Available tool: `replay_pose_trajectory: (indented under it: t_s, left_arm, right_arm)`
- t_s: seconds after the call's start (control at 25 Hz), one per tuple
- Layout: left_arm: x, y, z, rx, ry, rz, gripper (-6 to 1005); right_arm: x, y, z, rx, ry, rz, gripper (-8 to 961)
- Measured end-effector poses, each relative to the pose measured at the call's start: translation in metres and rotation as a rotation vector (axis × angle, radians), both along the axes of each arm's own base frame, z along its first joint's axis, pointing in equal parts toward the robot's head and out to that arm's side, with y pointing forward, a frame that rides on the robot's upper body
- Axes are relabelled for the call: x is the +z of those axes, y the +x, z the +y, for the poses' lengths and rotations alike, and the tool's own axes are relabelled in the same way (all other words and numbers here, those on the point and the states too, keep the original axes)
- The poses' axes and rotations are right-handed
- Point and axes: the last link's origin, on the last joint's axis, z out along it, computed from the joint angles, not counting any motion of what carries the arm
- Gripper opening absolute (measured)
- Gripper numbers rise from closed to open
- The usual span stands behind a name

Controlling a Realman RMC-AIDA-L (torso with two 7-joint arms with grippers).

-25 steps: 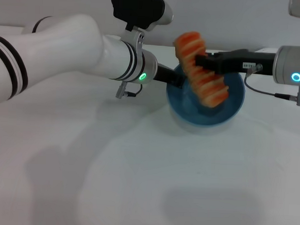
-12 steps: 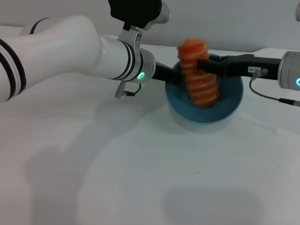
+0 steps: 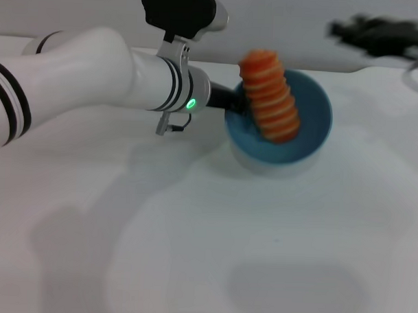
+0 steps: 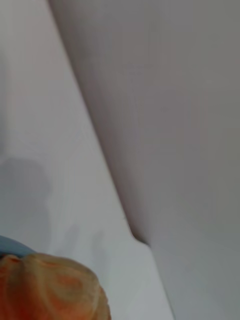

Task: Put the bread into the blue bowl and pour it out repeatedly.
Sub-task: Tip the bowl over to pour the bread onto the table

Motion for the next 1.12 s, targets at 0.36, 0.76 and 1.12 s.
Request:
replay_pose_trajectory:
  t_s: [0.36,0.76,1.12]
  left_arm:
    - [0.002,0.017,0.011,-0.137,0.124,0.001,-2]
    - [-0.007,0.054,0.017,-0.392,0.221,0.048,-1]
    - [-0.014,0.069,0.014,-0.533,0.236,0.090,-1]
  right_arm:
    - [0.060,0.082,-0.024,-0.147,0.310,0.024,578]
    - [0.047,0.156,-0.079,-0.277,0.490,0.087,577]
    - [0.035,0.167,-0.093,-0.283,0.550,0.098,577]
